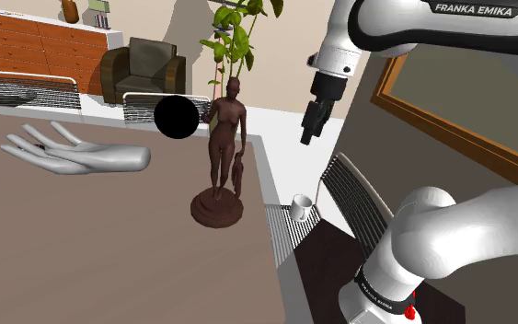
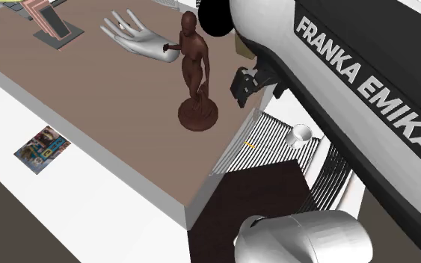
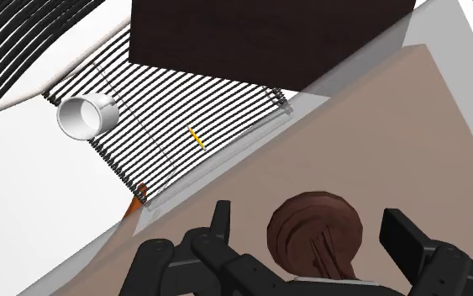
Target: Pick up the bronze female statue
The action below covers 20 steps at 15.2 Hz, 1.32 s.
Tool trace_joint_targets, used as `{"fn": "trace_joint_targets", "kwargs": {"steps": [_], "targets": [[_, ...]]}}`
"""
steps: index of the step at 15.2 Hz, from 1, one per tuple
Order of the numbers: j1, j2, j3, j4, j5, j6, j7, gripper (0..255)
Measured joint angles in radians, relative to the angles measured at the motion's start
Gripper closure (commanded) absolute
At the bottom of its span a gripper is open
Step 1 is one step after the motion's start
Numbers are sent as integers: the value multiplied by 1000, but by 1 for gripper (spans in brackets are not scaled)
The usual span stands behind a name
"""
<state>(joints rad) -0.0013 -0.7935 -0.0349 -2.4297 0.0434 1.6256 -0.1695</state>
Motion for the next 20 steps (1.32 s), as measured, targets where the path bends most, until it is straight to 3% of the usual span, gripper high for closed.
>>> {"fn": "trace_joint_targets", "kwargs": {"steps": [2, 4, 11, 17, 20], "targets": [[2, -6, 9, -17, 6, 24, 10, 0], [8, -26, 33, -81, 22, 117, 36, 0], [35, -13, 160, -276, 85, 545, 161, 0], [16, 145, 304, -342, 97, 955, 292, 0], [7, 192, 335, -362, 96, 1050, 318, 0]]}}
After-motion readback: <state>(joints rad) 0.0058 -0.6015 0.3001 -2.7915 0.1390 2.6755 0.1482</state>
